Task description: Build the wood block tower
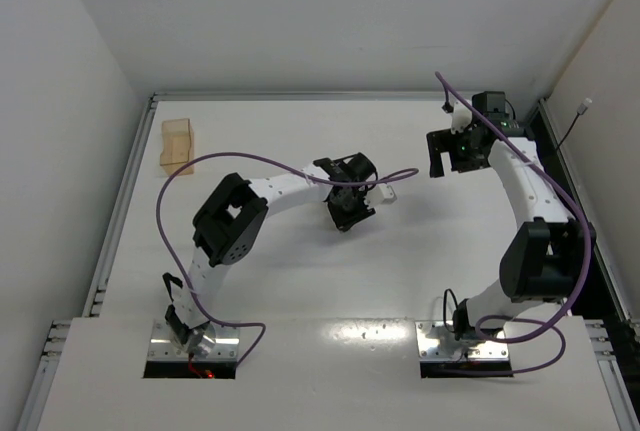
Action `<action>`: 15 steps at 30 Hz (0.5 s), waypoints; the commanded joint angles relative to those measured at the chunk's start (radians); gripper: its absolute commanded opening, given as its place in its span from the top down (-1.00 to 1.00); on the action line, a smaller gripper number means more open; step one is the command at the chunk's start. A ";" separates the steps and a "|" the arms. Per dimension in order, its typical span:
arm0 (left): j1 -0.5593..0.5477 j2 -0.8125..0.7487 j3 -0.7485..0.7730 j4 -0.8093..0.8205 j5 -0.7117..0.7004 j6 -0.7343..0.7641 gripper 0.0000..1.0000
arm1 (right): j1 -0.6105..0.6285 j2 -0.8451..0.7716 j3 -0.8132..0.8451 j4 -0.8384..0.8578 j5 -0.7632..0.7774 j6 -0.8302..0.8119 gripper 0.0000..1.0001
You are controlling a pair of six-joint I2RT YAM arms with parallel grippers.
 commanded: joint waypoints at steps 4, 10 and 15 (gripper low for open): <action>0.000 -0.025 0.032 -0.030 0.054 -0.054 1.00 | 0.001 0.006 0.041 0.014 0.000 0.000 -0.85; -0.040 -0.127 0.090 -0.122 0.022 -0.247 1.00 | 0.001 -0.003 0.041 0.014 -0.032 0.000 -0.85; -0.095 -0.127 0.246 -0.272 0.027 -0.312 1.00 | 0.011 -0.012 0.041 0.014 -0.056 0.000 -0.85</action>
